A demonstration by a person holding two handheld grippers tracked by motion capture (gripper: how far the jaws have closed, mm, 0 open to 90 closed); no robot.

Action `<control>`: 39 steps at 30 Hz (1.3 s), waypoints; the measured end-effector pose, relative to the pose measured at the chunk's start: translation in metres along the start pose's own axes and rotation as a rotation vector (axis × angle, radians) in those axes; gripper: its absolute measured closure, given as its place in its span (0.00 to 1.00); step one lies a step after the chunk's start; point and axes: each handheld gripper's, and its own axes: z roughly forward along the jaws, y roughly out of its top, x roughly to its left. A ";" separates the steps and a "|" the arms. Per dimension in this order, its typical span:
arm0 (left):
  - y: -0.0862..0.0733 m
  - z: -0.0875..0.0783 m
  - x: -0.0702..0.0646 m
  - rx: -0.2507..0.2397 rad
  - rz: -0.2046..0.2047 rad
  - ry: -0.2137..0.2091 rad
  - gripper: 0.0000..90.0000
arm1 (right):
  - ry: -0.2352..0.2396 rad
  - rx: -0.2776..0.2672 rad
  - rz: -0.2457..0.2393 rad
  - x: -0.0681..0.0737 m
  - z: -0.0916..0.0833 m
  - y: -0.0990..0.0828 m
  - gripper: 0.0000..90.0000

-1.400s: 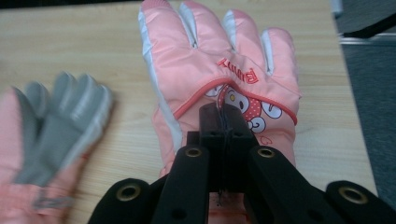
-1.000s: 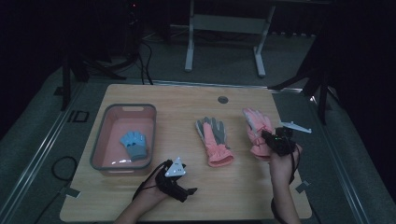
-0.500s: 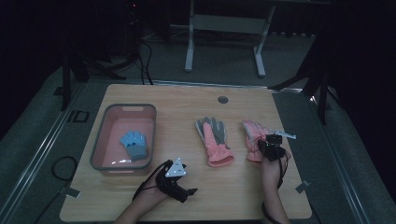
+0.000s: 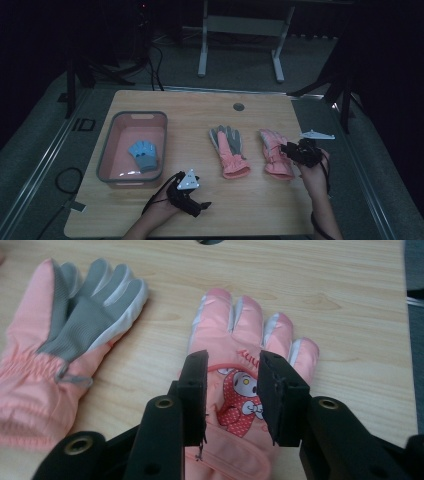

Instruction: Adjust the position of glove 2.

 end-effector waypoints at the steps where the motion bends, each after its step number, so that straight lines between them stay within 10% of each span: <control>1: 0.000 0.000 0.000 -0.002 -0.002 0.000 0.04 | 0.002 0.004 -0.011 -0.003 -0.001 0.001 0.70; 7: 0.000 0.000 0.000 0.004 -0.007 0.003 0.04 | 0.088 0.049 -0.022 -0.009 0.011 -0.001 0.66; 15: -0.001 0.000 0.000 0.002 -0.016 0.000 0.04 | 0.063 0.111 -0.027 -0.005 0.034 -0.015 0.65; 22: -0.002 0.001 0.000 0.005 -0.015 -0.003 0.04 | 0.013 0.101 -0.007 -0.002 0.046 -0.029 0.89; 32: -0.002 0.000 0.000 0.004 -0.016 -0.004 0.04 | -0.068 0.063 -0.026 0.014 0.034 -0.021 0.99; 39: -0.002 0.001 0.000 0.006 -0.011 -0.001 0.04 | -0.056 -0.024 -0.076 0.037 0.000 0.020 0.99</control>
